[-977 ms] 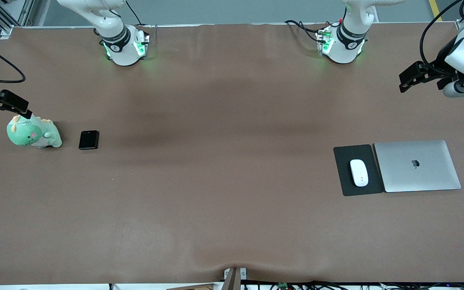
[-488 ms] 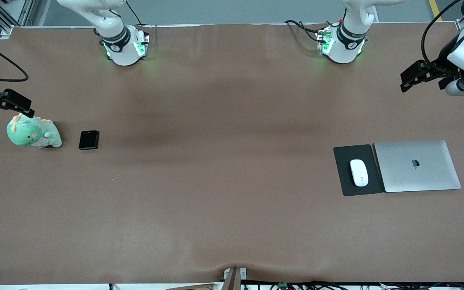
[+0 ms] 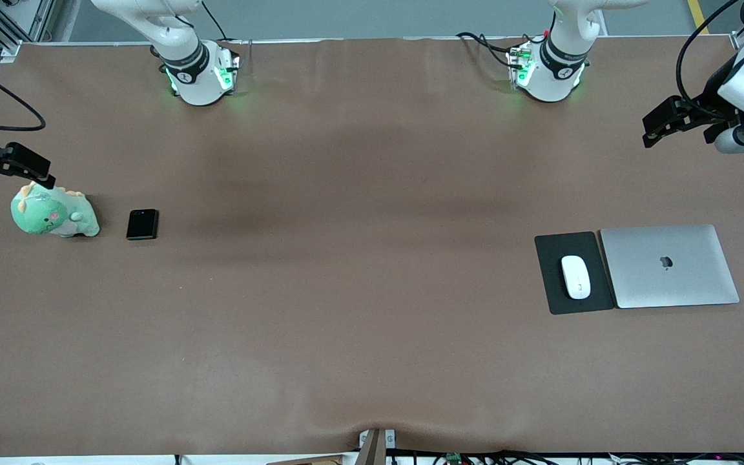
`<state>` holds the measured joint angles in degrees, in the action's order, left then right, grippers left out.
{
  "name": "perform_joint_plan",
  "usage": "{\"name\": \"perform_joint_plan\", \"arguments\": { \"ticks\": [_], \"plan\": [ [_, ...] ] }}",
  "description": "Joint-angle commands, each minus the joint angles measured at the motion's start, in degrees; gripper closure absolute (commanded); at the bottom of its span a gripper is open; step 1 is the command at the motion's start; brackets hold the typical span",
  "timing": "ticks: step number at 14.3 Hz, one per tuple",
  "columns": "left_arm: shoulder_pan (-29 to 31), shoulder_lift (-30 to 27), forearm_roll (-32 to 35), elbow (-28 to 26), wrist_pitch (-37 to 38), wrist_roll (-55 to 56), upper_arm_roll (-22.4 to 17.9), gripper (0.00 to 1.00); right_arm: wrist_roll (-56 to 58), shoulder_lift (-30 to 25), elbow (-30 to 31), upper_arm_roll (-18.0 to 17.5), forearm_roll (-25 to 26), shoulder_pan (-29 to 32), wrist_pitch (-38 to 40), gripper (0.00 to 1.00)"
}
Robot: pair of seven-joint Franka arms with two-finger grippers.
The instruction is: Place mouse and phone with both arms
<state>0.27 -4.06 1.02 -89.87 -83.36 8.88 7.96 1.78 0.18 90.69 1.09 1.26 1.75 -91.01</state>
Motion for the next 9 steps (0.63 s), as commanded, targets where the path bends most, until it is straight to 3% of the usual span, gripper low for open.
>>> {"name": "perform_joint_plan", "arguments": {
  "ticks": [1,9],
  "plan": [
    [0.3,0.6,-0.3,1.2,0.7,-1.7,0.0,0.00,0.5,-1.7,1.7,-0.1,0.9,-0.1,-0.3,0.00],
    [0.5,0.7,-1.6,1.3,1.2,-0.9,0.0,0.00,0.4,-1.7,1.6,-0.1,0.9,0.0,-0.1,0.00]
  ]
}}
